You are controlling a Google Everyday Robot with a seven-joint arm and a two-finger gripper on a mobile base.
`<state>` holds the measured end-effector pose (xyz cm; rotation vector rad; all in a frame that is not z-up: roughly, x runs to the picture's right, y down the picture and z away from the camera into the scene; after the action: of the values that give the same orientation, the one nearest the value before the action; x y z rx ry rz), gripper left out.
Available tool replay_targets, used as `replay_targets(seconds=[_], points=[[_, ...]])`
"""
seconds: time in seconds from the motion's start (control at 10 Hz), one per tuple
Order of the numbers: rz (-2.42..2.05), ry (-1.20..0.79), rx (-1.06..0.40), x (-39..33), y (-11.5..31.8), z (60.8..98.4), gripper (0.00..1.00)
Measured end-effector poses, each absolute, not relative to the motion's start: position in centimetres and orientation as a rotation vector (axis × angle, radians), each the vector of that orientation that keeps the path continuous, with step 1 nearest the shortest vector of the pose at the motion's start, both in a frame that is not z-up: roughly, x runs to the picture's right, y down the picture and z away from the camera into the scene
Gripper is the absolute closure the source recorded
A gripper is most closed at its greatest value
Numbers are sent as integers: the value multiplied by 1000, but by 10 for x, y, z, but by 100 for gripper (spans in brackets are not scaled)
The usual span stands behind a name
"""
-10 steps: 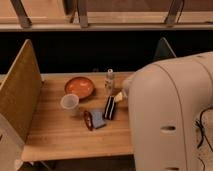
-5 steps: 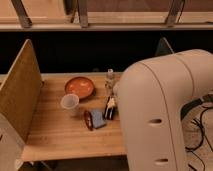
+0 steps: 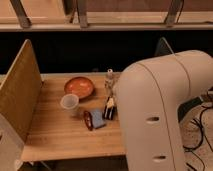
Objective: Place the eraser on the white sponge
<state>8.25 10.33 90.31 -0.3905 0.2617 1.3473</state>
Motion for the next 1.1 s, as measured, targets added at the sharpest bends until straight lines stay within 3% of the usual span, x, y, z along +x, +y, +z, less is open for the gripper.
replay_targets(seconds=[0.7, 0.8, 1.1], points=[[1325, 258, -432, 57, 111, 933, 21], [1327, 260, -442, 57, 113, 935, 24], [1315, 236, -449, 53, 109, 937, 54]])
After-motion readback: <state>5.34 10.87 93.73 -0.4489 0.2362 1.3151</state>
